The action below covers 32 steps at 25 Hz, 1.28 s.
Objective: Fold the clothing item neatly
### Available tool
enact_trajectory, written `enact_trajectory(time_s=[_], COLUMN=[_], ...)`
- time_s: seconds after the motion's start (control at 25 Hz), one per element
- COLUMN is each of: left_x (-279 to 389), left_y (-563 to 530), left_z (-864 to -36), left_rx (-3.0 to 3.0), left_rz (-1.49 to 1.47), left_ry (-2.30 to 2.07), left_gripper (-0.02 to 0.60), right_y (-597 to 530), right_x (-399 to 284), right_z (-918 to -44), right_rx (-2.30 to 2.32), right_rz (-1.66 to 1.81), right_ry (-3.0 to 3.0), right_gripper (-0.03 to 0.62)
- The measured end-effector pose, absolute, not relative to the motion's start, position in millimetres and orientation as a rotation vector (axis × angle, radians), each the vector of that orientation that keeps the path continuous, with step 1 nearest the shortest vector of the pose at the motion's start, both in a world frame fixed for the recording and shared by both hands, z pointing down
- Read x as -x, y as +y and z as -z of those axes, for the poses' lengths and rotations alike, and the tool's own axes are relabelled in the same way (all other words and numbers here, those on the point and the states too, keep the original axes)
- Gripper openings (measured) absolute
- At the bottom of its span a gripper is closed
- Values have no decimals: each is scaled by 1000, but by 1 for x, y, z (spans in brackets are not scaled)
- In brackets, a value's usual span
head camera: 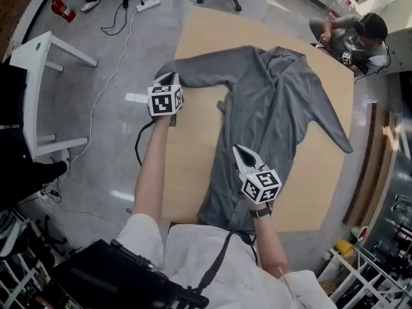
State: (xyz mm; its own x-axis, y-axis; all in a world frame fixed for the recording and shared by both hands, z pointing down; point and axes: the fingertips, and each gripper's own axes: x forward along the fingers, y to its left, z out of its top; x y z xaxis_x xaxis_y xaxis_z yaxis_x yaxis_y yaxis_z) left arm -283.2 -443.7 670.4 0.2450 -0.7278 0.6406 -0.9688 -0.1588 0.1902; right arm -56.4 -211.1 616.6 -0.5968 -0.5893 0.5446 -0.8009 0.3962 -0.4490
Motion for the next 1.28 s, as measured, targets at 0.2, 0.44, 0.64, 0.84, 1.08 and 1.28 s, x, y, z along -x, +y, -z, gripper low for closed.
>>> enact_trajectory(time_s=[0.2, 0.44, 0.64, 0.84, 1.08, 1.28], left_x=[192, 52, -47, -111, -117, -77], left_y=[-457, -428, -370, -296, -247, -241], left_z=[-588, -543, -553, -610, -678, -679], left_rx=[-2231, -2618, -2849, -2939, -2799, -2685], left_rz=[-525, -672, -866, -1165, -1324, -1256], left_ry=[-1487, -1251, -974, -655, -489, -614], left_gripper=[18, 18, 18, 23, 114, 114], right_y=[-203, -184, -168, -152, -148, -177], right_x=[25, -35, -98, -157, -175, -152], right_z=[-605, -593, -587, -594, -606, -624], right_rx=[-1307, -1497, -1704, -1847, -1878, -1708], right_rz=[-1025, -1073, -1102, -1128, -1147, -1031], right_ry=[-2365, -2330, -2258, -2175, -2144, -2177], right_gripper=[-2, -2, -2, -2, -2, 4])
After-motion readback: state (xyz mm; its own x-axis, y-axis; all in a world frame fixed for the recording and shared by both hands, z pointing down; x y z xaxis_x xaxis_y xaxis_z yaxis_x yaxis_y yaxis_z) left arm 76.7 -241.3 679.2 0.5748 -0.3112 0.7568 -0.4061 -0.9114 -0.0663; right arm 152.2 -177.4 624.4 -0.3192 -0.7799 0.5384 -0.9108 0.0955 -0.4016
